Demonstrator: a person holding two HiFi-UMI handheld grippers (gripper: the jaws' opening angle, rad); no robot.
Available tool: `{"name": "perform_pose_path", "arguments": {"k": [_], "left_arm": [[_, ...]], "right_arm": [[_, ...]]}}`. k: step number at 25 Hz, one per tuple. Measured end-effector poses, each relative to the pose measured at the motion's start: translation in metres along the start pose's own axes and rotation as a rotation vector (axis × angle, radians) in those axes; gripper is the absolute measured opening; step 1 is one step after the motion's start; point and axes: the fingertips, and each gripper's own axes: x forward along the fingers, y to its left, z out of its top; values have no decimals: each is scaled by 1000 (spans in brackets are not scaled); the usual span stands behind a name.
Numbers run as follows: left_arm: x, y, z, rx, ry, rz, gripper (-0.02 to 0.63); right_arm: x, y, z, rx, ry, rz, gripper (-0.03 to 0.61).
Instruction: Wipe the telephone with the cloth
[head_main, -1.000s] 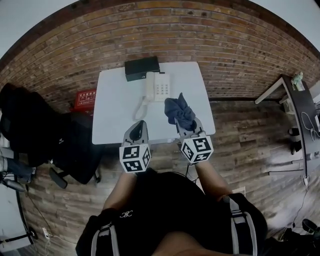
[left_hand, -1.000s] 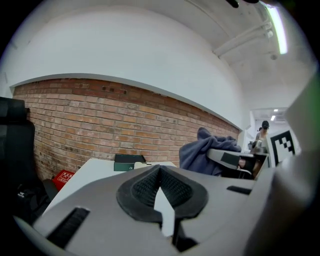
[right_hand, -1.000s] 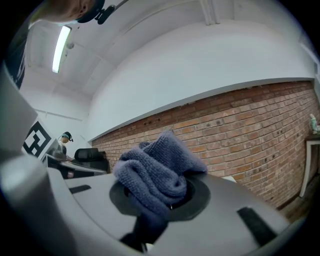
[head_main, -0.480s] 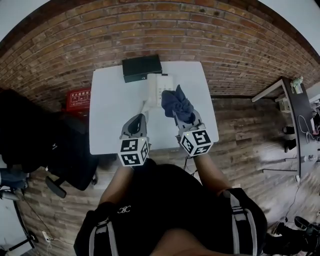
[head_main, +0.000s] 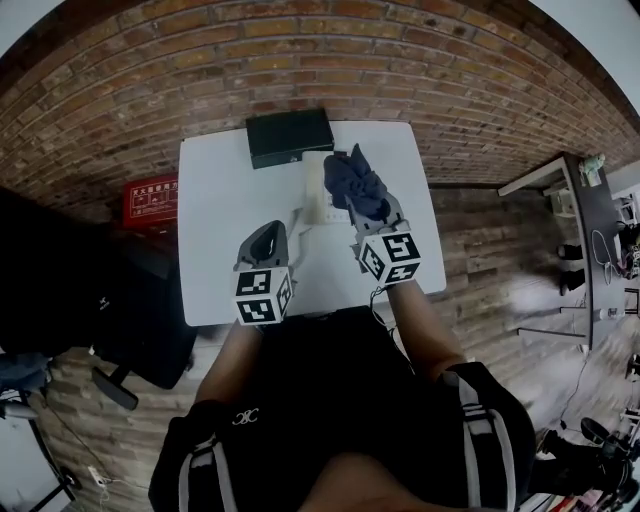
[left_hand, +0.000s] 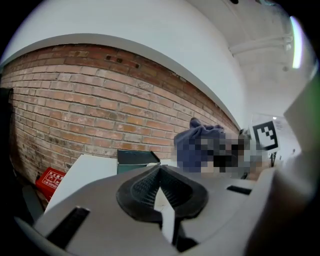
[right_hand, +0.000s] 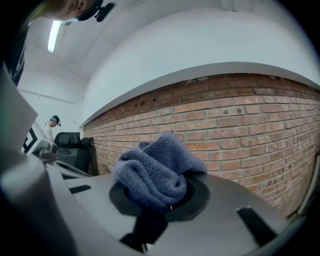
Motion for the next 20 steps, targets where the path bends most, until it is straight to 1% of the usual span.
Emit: {"name": "perform_pose_path", "arguments": {"k": [3, 7, 9, 13, 17, 20], "left_arm": [[6, 10, 1, -19, 8, 22, -8], [12, 23, -1, -65, 17, 83, -8], [14, 24, -1, -88, 17, 99, -8], [14, 24, -3, -81, 25, 155, -8], [15, 23, -4, -96, 25, 196, -8], [15, 27, -5, -109, 19, 231, -8]], "right_arm": [[28, -13, -13, -2, 67, 14, 49], [65, -29, -35, 25, 153, 61, 48], [82, -35, -42, 24, 183, 92, 48], [115, -41, -57, -47, 234, 129, 48], [142, -47, -83, -150, 333, 153, 48], [159, -49, -99, -190, 380, 168, 48]]}}
